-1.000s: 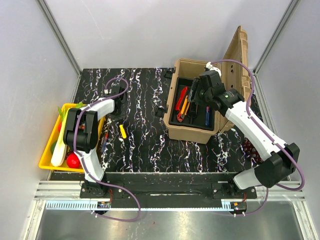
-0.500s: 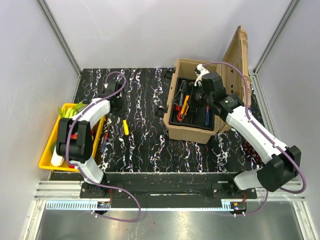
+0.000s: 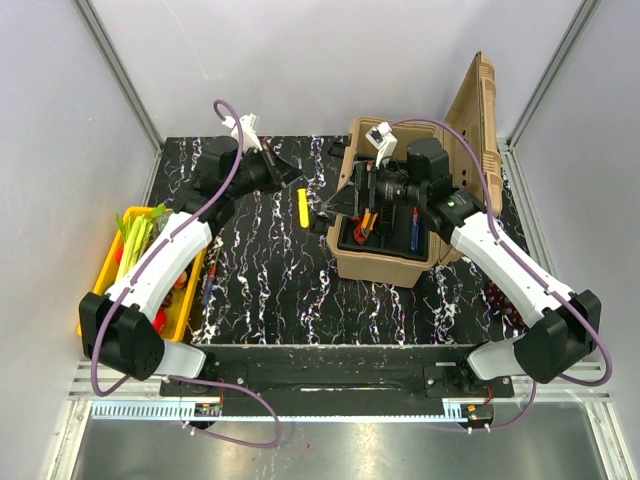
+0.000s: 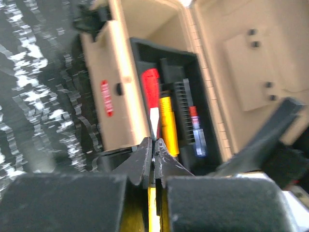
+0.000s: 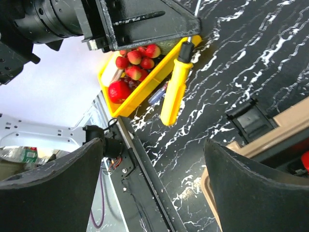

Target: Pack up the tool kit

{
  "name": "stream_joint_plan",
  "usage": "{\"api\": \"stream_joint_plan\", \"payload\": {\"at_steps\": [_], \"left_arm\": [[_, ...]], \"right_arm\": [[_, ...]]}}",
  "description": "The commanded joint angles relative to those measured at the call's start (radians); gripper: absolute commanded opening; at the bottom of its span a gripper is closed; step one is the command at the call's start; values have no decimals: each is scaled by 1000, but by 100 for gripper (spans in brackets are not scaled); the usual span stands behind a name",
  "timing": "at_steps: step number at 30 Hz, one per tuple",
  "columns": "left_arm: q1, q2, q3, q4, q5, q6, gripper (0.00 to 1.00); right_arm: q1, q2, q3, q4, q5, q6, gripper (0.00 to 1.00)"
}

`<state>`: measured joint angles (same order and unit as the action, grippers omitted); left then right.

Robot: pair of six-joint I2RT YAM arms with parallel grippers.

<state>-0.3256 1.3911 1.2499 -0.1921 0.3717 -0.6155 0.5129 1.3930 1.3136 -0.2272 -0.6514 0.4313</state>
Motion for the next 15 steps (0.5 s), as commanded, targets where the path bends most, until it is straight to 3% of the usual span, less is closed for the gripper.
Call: {"api": "stream_joint_plan", "payload": {"at_steps": [1,8,15], "left_arm": [[-84,-50,20,247,41,-168,0],[-148,-38,55,303,32,-245,0],[-158,-41,65,299,52,-257,0]], "right_arm": [[21,17,18,77,-85,11,89],[33,15,-2,69,-45,-5,83],[33,15,-17,68,-31,9,53]]}}
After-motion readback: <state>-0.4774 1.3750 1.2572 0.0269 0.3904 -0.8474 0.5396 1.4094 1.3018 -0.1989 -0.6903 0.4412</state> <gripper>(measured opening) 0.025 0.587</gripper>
